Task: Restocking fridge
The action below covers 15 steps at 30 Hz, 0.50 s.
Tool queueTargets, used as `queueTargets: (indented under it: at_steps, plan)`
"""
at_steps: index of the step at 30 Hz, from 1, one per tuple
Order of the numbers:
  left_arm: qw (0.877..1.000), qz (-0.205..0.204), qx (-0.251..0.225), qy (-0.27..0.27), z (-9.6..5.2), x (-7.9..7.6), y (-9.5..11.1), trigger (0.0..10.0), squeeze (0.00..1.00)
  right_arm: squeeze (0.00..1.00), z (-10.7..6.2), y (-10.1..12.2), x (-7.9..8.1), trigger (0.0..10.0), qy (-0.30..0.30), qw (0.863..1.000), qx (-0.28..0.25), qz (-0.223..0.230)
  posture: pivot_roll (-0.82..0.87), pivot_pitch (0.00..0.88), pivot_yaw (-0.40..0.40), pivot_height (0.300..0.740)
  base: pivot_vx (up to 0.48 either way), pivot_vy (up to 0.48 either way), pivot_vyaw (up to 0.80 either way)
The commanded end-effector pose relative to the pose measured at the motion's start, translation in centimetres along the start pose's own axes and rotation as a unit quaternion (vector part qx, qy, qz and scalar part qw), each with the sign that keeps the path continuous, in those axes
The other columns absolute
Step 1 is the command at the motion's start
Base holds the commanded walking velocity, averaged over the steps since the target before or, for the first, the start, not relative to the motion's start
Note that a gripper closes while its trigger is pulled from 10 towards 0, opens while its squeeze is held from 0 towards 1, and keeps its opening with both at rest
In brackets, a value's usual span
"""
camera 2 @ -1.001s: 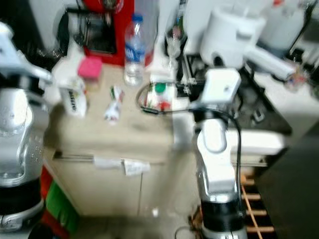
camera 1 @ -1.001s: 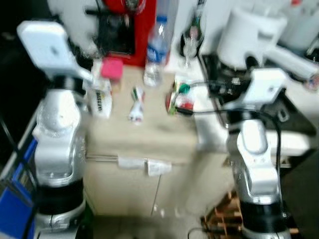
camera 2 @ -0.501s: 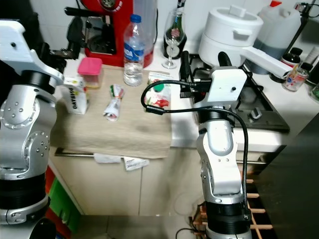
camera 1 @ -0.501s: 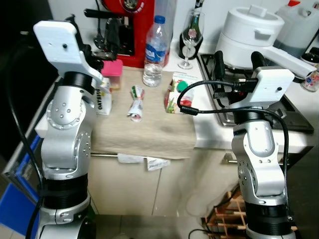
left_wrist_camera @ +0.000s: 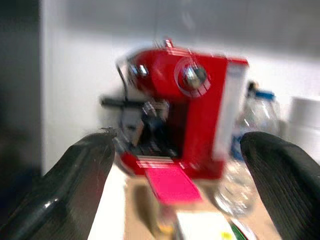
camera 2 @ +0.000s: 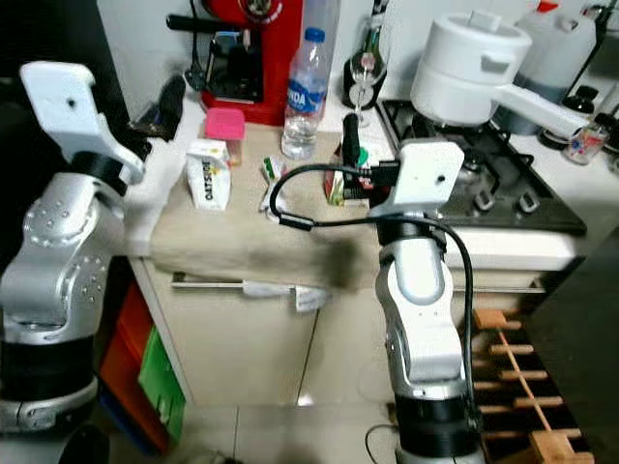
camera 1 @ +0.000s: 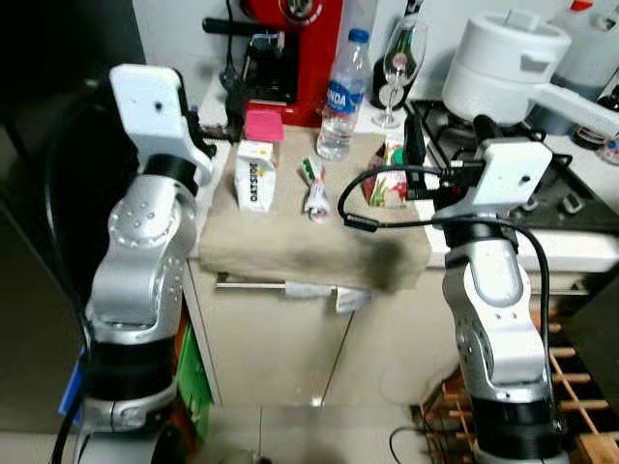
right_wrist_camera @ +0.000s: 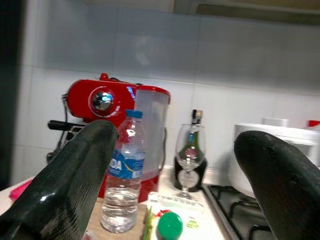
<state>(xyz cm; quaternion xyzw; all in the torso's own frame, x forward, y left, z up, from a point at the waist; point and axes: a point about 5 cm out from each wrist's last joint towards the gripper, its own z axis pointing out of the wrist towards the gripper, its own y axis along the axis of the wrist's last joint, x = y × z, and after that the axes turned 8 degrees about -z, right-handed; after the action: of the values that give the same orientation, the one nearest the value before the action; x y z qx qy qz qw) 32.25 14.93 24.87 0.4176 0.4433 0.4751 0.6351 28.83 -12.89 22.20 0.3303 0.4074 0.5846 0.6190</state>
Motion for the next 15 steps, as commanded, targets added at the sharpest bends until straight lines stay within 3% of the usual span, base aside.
queueTargets:
  at_steps: [1, 5, 11, 15]
  plan:
    - [0.999, -0.012, 0.025, -0.016, 0.4, -0.8, -0.6, 10.0, 0.0, 0.04, 0.0, 0.0, -0.4, 10.0, -0.005, 1.0, 0.003, -0.003, -0.04, 0.0, -0.037, 0.74, 0.0, 0.0, 0.0]
    - [0.997, -0.01, 0.066, -0.027, 1.0, -1.3, -2.1, 10.0, 0.0, 0.04, -0.3, -0.2, -0.6, 10.0, -0.005, 1.0, 0.014, 0.001, -0.05, 0.0, -0.032, 0.74, 0.0, 0.0, 0.0]
    - [0.996, -0.034, 0.081, -0.023, 2.3, -1.9, -2.9, 10.0, 0.0, 0.04, -0.9, -0.4, -0.8, 10.0, -0.008, 1.0, 0.027, 0.007, -0.08, 0.0, -0.019, 0.74, 0.0, 0.0, 0.0]
    - [0.996, -0.026, 0.079, -0.023, 2.9, -2.1, -3.1, 10.0, 0.0, 0.04, -1.0, -0.4, -0.5, 10.0, 0.009, 0.999, 0.034, 0.022, -0.09, 0.0, -0.016, 0.74, 0.0, 0.0, 0.0]
